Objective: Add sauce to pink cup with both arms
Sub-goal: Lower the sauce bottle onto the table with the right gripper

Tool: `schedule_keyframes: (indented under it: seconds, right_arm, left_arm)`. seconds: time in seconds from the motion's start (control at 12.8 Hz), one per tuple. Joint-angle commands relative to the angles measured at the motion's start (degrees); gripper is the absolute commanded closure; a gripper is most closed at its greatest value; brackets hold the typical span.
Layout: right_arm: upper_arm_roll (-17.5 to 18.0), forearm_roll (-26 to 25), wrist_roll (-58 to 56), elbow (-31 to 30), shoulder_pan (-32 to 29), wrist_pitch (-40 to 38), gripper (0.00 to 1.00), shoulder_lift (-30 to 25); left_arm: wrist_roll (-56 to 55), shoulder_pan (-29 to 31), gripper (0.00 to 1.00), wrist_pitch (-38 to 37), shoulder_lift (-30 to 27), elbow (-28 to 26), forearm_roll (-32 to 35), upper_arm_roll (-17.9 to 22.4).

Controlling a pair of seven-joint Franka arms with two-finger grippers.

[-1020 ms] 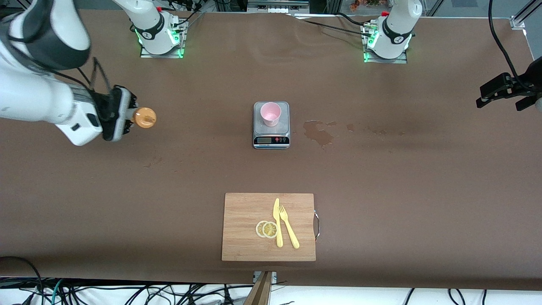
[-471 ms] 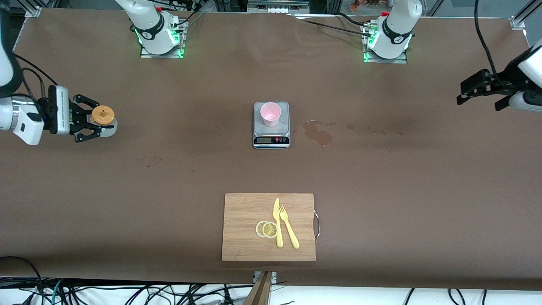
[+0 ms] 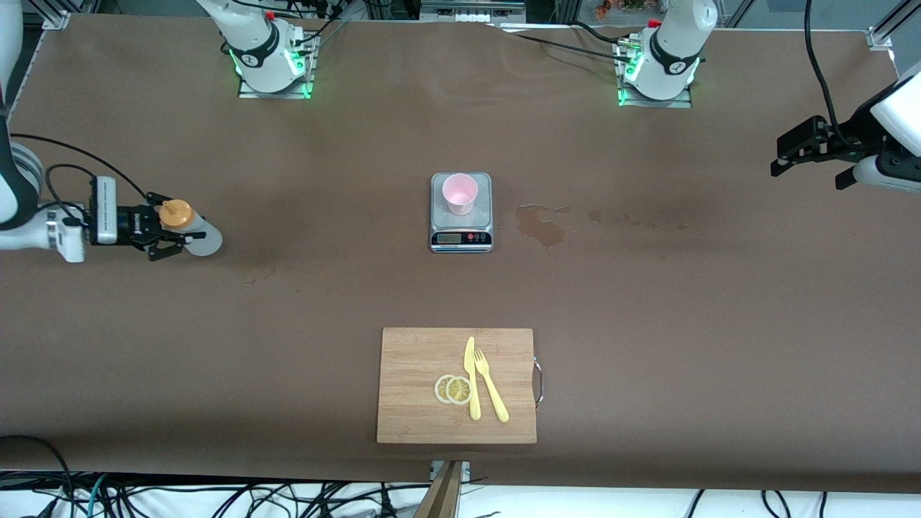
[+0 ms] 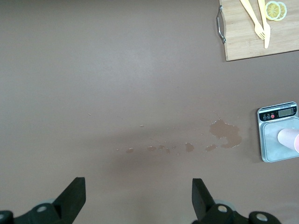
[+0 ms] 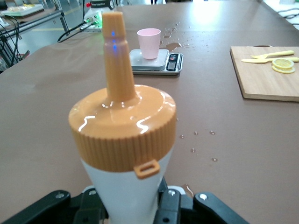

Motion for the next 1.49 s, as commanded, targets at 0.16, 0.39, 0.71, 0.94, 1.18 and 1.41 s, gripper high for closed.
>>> schedule_keyframes:
  seconds: [0.16,0.39,0.71,0.94,1.18,1.41]
  right_arm:
    - [-0.5,8.3,-5.4,0.9,0.2,-1.4,0.71,6.9]
    - [-0.5,11.5,-5.6,1.1,0.7,-1.1,0.70,10.2]
    - [-1.3,14.3,-6.1,1.2,0.7,-1.2,0.56,12.8]
    - [-1.5,14.4,-5.8,1.2,0.6,-1.5,0.20,13.3]
    - [-2.8,13.8,-5.5,1.9,0.7,-2.2,0.00,12.7]
    - [-4.2,13.1,-5.2,3.3,0.6,-4.3,0.00,12.4]
  left_arm:
    - [2.0,0.3,0.00,-1.0,0.4,0.7,0.1,-0.1]
    - [2.0,0.3,0.00,-1.0,0.4,0.6,1.3,-0.1]
    - [2.1,0.3,0.00,-0.5,1.4,0.9,1.4,0.0]
    - [2.2,0.3,0.00,0.2,2.4,1.2,2.3,0.0]
    - [2.0,0.4,0.00,0.0,2.4,1.3,2.2,0.1]
    - [2.0,0.4,0.00,-0.3,2.3,1.2,2.2,0.0]
